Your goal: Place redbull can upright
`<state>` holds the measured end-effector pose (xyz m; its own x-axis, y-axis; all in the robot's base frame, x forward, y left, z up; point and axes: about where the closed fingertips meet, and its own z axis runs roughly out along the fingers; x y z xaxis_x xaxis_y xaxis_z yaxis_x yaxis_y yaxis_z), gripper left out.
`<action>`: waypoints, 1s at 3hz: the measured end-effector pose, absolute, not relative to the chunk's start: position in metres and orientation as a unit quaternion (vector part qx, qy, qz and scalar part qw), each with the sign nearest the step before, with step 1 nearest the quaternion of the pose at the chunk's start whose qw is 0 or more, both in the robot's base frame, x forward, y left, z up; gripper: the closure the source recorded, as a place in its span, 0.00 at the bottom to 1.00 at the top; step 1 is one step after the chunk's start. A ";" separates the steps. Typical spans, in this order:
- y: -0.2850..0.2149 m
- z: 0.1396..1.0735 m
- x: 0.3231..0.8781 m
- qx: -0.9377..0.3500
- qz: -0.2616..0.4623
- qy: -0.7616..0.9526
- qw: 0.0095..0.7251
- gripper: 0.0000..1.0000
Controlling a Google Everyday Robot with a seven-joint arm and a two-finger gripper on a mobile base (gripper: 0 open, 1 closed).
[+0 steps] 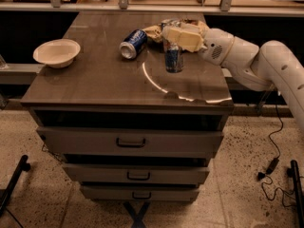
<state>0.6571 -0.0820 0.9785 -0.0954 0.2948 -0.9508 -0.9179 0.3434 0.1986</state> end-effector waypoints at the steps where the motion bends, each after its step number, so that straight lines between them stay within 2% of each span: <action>1: -0.084 0.981 0.659 -0.299 0.504 0.535 0.609 1.00; 3: -0.117 0.989 0.666 -0.310 0.513 0.484 0.637 1.00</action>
Offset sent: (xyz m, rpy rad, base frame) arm 0.0114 -0.0431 0.0128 0.0675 -0.1419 0.0798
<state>0.6660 -0.1166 0.9889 0.0041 0.3539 -0.9353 -0.9541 0.2814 0.1023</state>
